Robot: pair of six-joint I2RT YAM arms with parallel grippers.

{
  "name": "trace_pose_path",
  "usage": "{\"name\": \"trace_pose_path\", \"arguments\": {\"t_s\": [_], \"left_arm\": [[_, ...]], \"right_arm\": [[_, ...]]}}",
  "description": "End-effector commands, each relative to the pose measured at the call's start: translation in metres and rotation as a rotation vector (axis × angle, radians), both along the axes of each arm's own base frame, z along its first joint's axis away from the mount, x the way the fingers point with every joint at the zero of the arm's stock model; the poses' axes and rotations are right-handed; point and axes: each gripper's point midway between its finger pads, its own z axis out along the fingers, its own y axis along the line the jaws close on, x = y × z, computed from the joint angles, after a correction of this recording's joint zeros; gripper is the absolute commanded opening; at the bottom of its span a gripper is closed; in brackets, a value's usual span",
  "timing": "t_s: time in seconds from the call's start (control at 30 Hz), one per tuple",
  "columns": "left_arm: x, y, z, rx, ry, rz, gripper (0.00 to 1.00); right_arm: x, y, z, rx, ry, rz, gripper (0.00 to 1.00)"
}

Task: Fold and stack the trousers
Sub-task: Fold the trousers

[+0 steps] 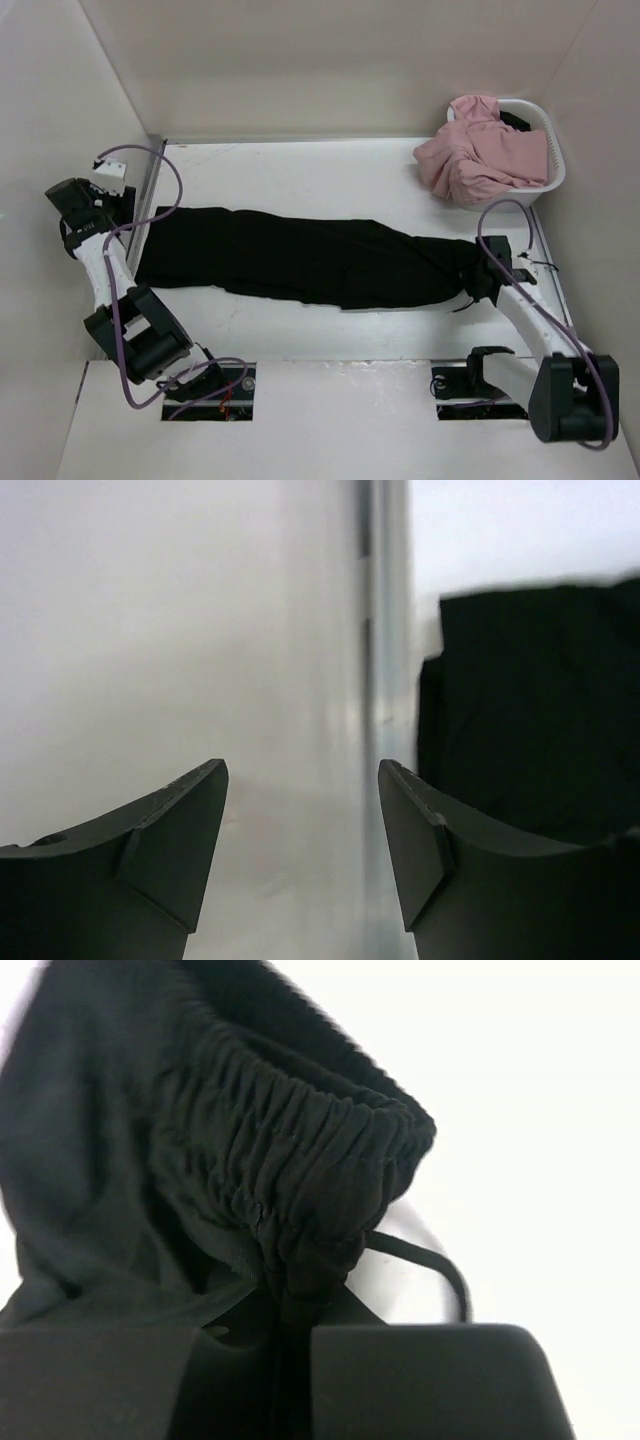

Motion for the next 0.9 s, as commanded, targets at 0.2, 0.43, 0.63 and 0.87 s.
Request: {"name": "trace_pose_path", "arguments": {"t_s": [0.2,0.43,0.63,0.87], "left_arm": [[0.002,-0.069,-0.104,-0.478,0.223,0.061,0.50],[-0.001,-0.104,-0.138,-0.295,0.304,-0.012,0.52],[-0.001,-0.106,-0.146,-0.272,0.356,0.005,0.50],[-0.002,-0.112,-0.154,-0.279,0.409,-0.023,0.40]], "right_arm": [[0.030,-0.063,0.150,-0.619,-0.148,0.265,0.00],[0.063,0.080,0.196,-0.846,-0.246,0.709,0.00],[0.055,0.245,0.163,-0.857,-0.239,1.040,0.00],[0.047,0.347,0.143,-0.779,-0.272,1.079,0.04]]}}
